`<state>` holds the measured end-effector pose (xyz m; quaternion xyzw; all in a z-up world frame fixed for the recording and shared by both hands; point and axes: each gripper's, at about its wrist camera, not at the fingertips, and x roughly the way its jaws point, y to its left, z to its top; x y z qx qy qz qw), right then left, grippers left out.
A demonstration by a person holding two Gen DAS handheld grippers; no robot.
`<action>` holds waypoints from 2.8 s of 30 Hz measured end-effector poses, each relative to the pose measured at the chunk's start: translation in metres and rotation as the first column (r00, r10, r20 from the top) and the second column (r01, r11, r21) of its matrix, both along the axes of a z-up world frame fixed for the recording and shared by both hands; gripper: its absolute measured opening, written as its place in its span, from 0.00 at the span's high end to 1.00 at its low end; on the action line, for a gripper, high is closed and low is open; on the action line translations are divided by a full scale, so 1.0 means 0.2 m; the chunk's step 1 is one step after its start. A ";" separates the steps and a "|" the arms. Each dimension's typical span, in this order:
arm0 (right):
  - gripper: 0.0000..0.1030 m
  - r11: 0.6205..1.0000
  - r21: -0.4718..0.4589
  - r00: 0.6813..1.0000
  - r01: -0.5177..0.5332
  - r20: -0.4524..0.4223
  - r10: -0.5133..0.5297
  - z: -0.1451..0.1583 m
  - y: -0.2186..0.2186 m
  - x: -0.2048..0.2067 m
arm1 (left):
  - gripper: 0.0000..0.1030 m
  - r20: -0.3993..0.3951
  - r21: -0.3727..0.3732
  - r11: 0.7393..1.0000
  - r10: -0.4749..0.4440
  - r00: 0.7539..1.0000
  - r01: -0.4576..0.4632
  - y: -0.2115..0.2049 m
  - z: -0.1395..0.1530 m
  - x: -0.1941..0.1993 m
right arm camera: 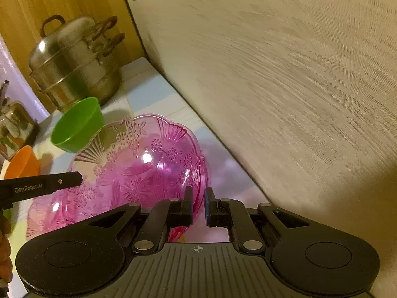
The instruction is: Organize plates and bowls
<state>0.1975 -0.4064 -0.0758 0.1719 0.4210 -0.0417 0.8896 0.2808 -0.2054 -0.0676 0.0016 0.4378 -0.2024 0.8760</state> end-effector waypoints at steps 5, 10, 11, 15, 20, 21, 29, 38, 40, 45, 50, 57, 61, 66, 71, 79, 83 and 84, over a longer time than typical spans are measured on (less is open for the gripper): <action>0.91 1.000 -0.006 1.000 -0.003 -0.012 0.003 -0.04 -0.01 0.05 | 0.92 -0.006 0.022 1.000 0.004 1.000 -0.003 -0.02 -0.04 0.03; 0.91 1.000 -0.014 1.000 -0.012 -0.023 0.012 -0.07 0.00 0.09 | 0.92 -0.009 0.034 0.999 0.007 1.000 -0.006 -0.02 -0.07 0.06; 0.91 1.000 -0.015 1.000 -0.013 -0.024 0.013 -0.08 0.00 0.10 | 0.92 -0.013 0.034 0.999 0.005 1.000 -0.005 -0.03 -0.07 0.06; 0.91 1.000 -0.024 0.999 -0.014 -0.030 0.014 -0.09 0.01 0.12 | 0.92 -0.015 0.041 0.999 0.001 1.000 -0.001 -0.03 -0.10 0.07; 0.91 0.999 -0.036 0.999 -0.017 -0.035 0.016 -0.10 0.02 0.13 | 0.92 -0.021 0.057 0.998 -0.003 1.000 0.005 -0.04 -0.11 0.07; 0.91 0.999 -0.039 0.999 -0.018 -0.037 0.017 -0.10 0.03 0.13 | 0.92 -0.022 0.057 0.998 -0.003 1.000 0.004 -0.04 -0.11 0.07; 0.91 0.999 -0.036 0.999 -0.020 -0.048 0.018 -0.13 0.04 0.15 | 0.92 -0.029 0.076 0.997 -0.005 1.000 0.007 -0.05 -0.12 0.08; 0.90 0.999 -0.028 0.999 -0.034 -0.040 0.033 -0.15 0.04 0.16 | 0.76 0.004 0.085 0.996 0.006 1.000 -0.006 -0.04 -0.12 0.07; 0.87 0.999 -0.021 0.999 -0.035 -0.026 0.035 -0.14 0.03 0.16 | 0.76 0.011 0.080 0.997 0.016 1.000 -0.017 -0.02 -0.10 0.07; 0.57 1.000 -0.021 1.000 -0.016 0.006 0.016 -0.10 0.02 0.11 | 0.76 0.014 0.037 0.998 0.056 0.998 -0.056 0.07 -0.03 0.02; 0.56 1.000 -0.013 1.000 -0.006 0.018 0.006 -0.04 0.04 0.04 | 0.68 0.007 -0.029 0.993 0.115 0.993 -0.114 0.18 0.06 -0.10; 0.52 1.000 0.021 1.000 0.011 0.011 -0.011 0.08 0.12 -0.17 | 0.49 -0.005 -0.063 0.986 0.157 0.988 -0.157 0.31 0.18 -0.35; 0.47 0.998 0.058 1.000 0.001 0.019 -0.002 0.15 0.18 -0.32 | 0.37 -0.004 -0.075 0.980 0.182 0.983 -0.182 0.39 0.23 -0.50; 0.36 0.997 0.076 1.000 -0.022 0.021 0.021 0.22 0.28 -0.48 | 0.20 0.005 -0.079 0.971 0.229 0.974 -0.228 0.52 0.27 -0.70; 0.30 0.996 0.067 0.998 -0.056 0.015 0.055 0.26 0.38 -0.59 | 0.11 0.013 -0.055 0.957 0.286 0.958 -0.285 0.63 0.29 -0.86; 0.28 0.992 0.034 0.992 -0.125 0.009 0.124 0.29 0.54 -0.69 | 0.10 0.033 -0.028 0.941 0.339 0.940 -0.338 0.76 0.33 -1.01; 0.28 0.989 0.031 0.989 -0.145 0.008 0.145 0.30 0.59 -0.72 | 0.10 0.015 -0.029 0.933 0.360 0.933 -0.359 0.81 0.33 -1.05; 0.28 0.988 0.030 0.989 -0.150 0.006 0.149 0.30 0.60 -0.72 | 0.10 0.010 -0.027 0.930 0.367 0.930 -0.366 0.82 0.32 -1.05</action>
